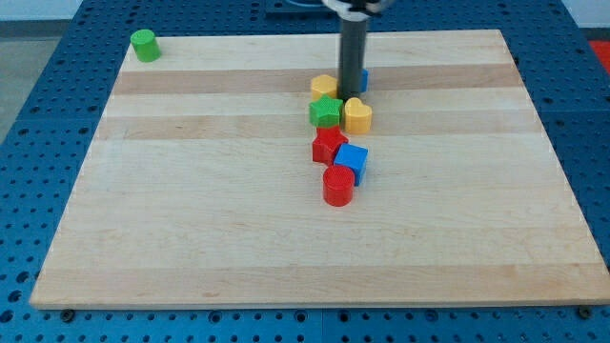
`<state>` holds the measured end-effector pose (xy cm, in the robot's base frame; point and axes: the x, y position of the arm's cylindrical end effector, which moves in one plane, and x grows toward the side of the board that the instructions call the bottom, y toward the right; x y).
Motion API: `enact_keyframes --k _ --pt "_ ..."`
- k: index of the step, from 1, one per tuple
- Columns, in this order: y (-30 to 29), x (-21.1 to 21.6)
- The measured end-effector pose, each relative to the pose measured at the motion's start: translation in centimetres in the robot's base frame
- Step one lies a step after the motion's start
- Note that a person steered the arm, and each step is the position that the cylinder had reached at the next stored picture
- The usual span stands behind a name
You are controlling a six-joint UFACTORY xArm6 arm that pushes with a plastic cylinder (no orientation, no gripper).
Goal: Push the blue triangle towards the right side of the board
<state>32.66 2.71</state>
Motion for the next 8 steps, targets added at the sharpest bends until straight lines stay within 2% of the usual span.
enact_keyframes --k 1,3,4,5,6,7,8 --pt "-0.2 -0.3" --pt "6.3 -1.0" --pt "5.9 -2.9" --pt "2.2 -3.5" --pt "0.0 -2.8" --pt "0.0 0.0" --pt "-1.7 -0.2"
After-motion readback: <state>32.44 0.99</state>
